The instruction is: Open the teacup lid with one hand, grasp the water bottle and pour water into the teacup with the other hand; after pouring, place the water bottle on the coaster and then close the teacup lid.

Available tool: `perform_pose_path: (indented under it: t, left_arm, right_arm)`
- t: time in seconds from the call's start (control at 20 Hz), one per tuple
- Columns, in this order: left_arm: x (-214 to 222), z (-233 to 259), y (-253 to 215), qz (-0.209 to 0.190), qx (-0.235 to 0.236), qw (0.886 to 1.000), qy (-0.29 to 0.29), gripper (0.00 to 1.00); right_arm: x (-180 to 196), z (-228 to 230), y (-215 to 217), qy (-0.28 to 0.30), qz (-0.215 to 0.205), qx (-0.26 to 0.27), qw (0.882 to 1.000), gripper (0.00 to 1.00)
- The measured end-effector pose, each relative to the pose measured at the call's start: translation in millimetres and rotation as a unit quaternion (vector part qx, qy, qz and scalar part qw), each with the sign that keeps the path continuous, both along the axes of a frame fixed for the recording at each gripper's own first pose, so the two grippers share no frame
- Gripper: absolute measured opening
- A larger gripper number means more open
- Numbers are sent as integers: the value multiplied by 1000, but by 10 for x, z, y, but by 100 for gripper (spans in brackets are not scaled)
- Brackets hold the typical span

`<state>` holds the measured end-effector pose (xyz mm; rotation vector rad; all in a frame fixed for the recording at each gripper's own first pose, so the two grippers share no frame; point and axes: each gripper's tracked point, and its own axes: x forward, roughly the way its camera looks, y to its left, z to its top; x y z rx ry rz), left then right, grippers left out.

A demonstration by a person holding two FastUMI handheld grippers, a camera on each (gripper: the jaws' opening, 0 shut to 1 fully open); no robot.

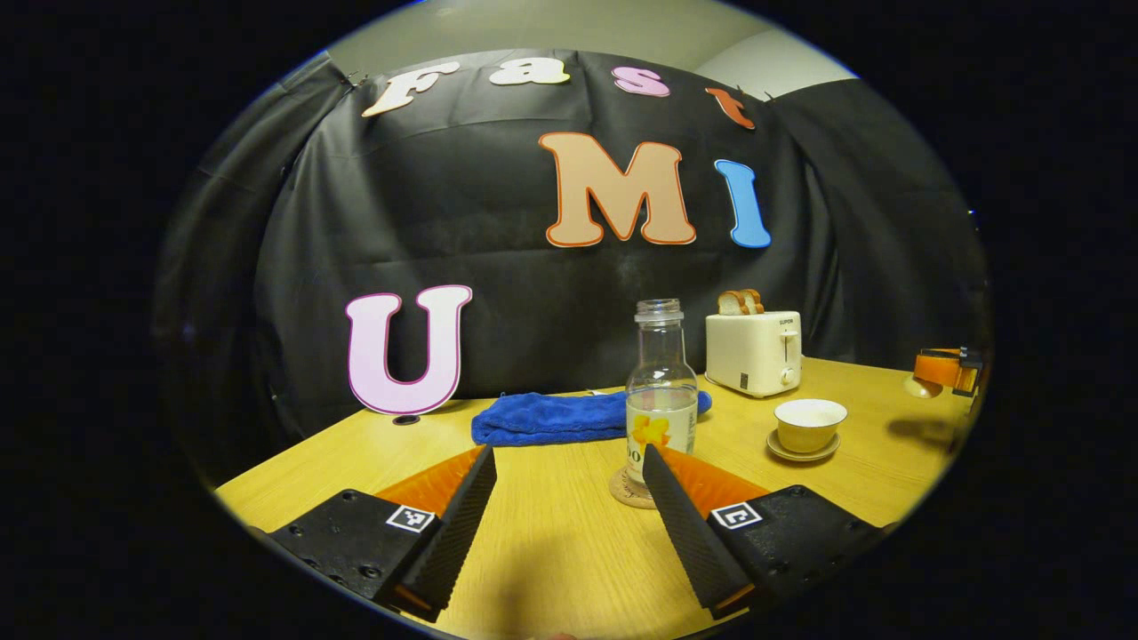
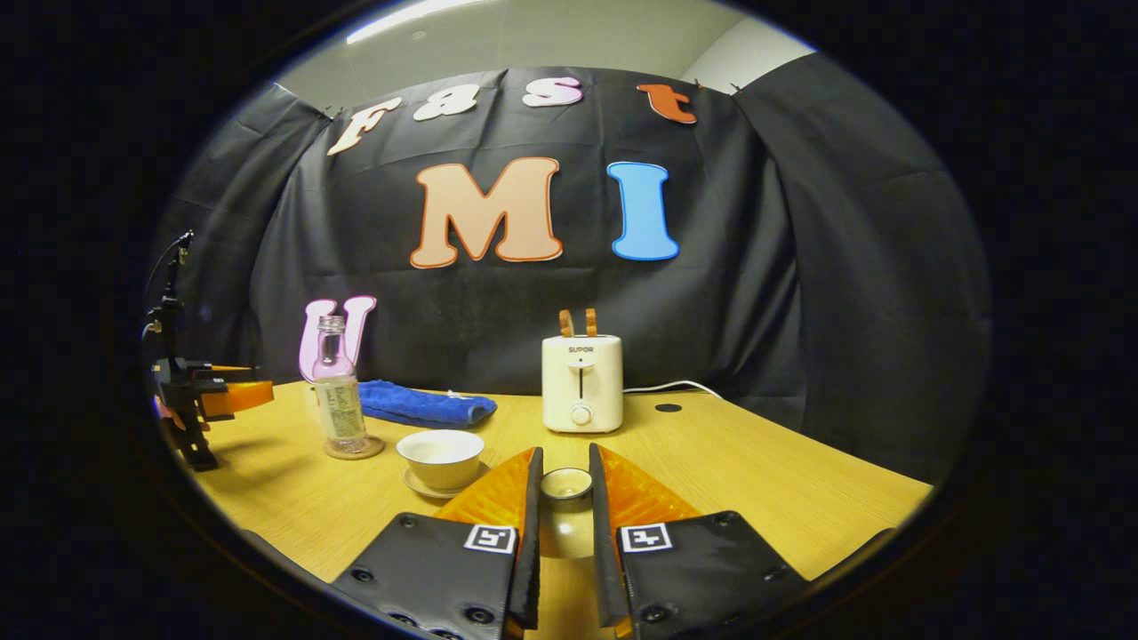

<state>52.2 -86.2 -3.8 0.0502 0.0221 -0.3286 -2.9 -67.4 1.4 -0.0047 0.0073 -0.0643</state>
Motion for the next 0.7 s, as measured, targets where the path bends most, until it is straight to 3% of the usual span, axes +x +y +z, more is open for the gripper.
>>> perform_pose_path:
  t: [0.3, 0.7]
  left_arm:
    - [-10, 35, 92, 10, -13, 1000, -13, 96]
    - [-29, 37, 219, 28, -25, 999, -12, 96]
  right_arm:
    - [178, -22, 297, 1, 42, 2, 999, 28]
    - [700, -58, 871, 6, 109, 5, 994, 28]
